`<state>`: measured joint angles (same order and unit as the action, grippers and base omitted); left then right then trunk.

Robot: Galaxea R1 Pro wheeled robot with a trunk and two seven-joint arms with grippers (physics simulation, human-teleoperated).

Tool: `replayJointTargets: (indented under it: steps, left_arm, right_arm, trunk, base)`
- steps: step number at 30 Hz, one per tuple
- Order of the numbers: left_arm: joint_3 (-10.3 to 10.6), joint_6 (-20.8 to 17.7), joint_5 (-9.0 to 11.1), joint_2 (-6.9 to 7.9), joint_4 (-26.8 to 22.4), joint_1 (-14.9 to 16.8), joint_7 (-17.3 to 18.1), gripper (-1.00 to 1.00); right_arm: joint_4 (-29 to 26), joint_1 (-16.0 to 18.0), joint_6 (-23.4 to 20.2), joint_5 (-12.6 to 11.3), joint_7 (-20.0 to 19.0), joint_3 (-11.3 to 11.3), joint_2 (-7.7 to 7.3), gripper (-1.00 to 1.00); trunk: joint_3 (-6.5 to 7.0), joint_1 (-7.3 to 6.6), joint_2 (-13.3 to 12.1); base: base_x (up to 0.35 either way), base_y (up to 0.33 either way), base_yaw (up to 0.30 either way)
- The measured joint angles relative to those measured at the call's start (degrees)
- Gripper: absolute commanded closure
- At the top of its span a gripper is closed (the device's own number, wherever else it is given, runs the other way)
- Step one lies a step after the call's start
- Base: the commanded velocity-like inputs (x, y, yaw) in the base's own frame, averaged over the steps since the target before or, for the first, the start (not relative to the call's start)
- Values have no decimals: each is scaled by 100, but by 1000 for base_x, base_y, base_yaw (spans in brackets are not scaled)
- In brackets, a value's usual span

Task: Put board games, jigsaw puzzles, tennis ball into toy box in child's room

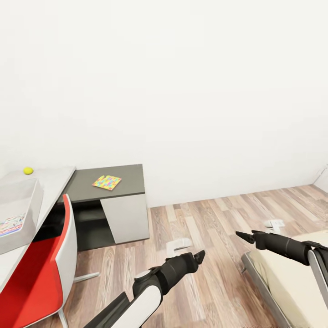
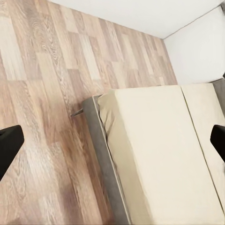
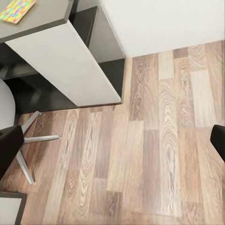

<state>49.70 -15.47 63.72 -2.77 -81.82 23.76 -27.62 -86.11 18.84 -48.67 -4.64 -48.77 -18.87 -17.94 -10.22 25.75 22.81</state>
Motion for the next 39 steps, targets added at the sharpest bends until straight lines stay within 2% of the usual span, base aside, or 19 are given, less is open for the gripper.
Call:
replayJointTargets:
  steps: [17, 39]
  left_arm:
    - [-15, -3, 2, 12, 0, 0, -18, -100]
    - [-60, -4, 9, 20, 14, 0, -52, -100]
  right_arm:
    - [7, 8, 2, -2, 19, 1, 16, -100]
    - [1, 7, -1, 1, 28, -14, 28, -100]
  trunk:
    - [140, 2, -1]
    - [330, 3, 0]
  base:
    - [-58, 0, -139]
    - [-296, 0, -18]
